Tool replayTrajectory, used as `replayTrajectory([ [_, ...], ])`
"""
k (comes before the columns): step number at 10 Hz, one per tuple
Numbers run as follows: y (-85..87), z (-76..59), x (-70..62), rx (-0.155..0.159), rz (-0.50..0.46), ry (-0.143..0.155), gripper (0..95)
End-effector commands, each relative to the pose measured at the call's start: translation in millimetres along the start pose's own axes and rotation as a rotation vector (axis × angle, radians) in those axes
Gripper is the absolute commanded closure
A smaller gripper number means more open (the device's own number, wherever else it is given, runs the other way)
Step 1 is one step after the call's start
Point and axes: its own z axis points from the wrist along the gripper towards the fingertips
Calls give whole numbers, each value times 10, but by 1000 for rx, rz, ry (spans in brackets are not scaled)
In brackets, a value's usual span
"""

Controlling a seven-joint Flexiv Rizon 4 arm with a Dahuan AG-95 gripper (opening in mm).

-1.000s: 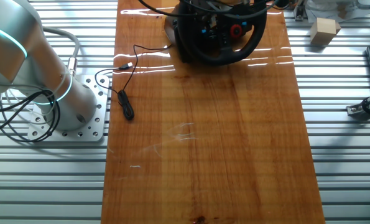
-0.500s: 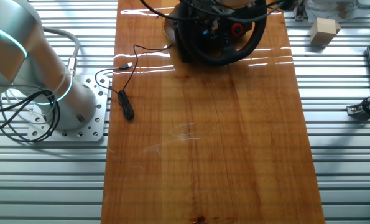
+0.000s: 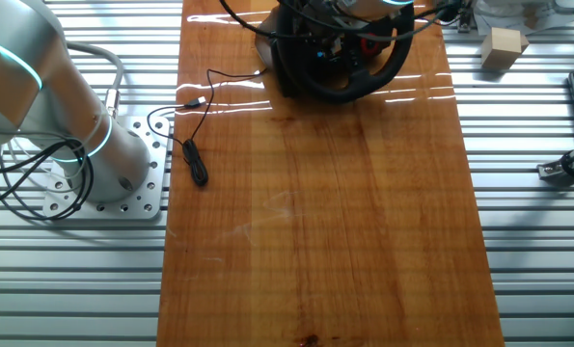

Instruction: Rotate the steering wheel 90 degrees counterclockwise

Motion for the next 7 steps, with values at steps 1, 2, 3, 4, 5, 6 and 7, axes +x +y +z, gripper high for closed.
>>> replayTrajectory([
  [1,-39,2,0,4,-4,2,950],
  [2,-89,11,7,4,-10,2,950],
  [3,-108,20,4,5,-13,3,950],
  [4,-126,29,3,6,-15,3,950],
  [5,-172,54,-5,8,-19,4,950],
  [6,-197,68,-9,9,-20,5,950],
  [7,-227,86,-12,10,-23,5,950],
])
